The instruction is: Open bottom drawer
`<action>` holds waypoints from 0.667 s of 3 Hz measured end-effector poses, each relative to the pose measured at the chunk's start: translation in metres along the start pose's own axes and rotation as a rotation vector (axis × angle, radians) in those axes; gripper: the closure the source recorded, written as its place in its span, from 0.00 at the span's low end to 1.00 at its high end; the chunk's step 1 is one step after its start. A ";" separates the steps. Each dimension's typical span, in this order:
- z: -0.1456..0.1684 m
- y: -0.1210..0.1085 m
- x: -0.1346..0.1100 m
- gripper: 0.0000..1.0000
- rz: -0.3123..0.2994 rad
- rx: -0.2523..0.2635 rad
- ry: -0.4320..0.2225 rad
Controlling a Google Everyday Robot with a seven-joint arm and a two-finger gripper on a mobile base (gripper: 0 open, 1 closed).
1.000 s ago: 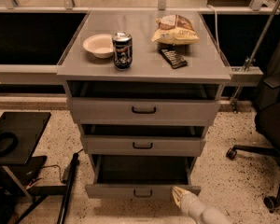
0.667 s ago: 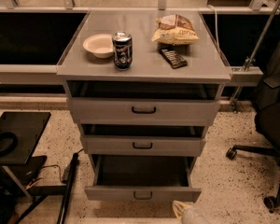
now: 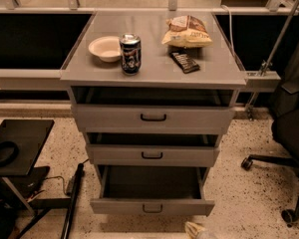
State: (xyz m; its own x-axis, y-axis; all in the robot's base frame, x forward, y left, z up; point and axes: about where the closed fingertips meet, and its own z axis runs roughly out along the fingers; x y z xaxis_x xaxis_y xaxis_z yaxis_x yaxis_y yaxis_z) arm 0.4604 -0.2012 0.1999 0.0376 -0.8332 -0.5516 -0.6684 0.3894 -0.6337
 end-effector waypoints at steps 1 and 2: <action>0.000 0.000 0.000 0.58 0.000 0.000 0.000; 0.000 0.000 0.000 0.34 0.000 0.000 0.000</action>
Offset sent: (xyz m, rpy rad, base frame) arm 0.0000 0.0000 0.0000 0.0000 0.0000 0.0000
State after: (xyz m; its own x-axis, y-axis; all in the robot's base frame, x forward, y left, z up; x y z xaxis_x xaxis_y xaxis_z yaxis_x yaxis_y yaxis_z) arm 0.4604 -0.2011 0.1999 0.0377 -0.8332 -0.5517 -0.6685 0.3893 -0.6337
